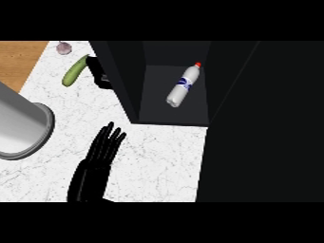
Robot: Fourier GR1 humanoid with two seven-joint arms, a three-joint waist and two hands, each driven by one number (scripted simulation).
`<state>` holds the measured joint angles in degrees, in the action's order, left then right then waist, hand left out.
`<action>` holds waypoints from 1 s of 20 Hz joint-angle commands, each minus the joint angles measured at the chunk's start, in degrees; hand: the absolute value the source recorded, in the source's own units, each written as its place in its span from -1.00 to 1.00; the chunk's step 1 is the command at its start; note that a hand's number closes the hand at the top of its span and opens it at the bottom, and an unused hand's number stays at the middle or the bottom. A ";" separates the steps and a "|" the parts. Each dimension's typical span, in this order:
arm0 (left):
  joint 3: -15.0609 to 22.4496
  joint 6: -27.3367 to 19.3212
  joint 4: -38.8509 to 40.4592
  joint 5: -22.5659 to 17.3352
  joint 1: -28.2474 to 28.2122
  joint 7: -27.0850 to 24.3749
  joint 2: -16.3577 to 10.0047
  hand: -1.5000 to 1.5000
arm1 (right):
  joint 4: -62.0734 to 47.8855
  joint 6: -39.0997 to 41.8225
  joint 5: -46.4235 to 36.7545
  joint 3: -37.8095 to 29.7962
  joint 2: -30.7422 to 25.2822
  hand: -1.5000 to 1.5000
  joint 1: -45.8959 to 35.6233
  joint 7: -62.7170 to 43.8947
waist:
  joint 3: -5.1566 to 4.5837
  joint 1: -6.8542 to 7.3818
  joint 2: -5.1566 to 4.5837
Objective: Pick up the bottled water, place it into the cabinet and close the cabinet
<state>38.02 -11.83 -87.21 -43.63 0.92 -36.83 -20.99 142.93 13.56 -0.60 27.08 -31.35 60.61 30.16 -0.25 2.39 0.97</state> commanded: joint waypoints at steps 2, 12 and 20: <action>-2.15 6.54 -5.01 -1.03 -7.09 -3.63 -8.42 -1.00 | 8.28 4.10 -10.63 -0.02 -7.80 1.00 -4.43 -3.43 | -0.20 1.24 0.01; -8.78 15.38 -9.83 -4.35 -17.98 -9.83 -19.34 -1.00 | 10.88 0.17 -9.24 11.11 -6.39 1.00 -14.02 -13.28 | -0.37 2.02 -0.79; -13.23 24.12 -9.62 -5.74 -22.06 -12.68 -27.07 -1.00 | 6.38 0.60 -4.66 15.74 -5.57 1.00 -26.69 -23.92 | -0.40 4.66 -1.80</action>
<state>26.15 9.05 -96.82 -49.15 -19.43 -48.23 -45.41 143.47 10.61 -1.77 37.07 -35.39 39.39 15.39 -0.62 5.65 -0.43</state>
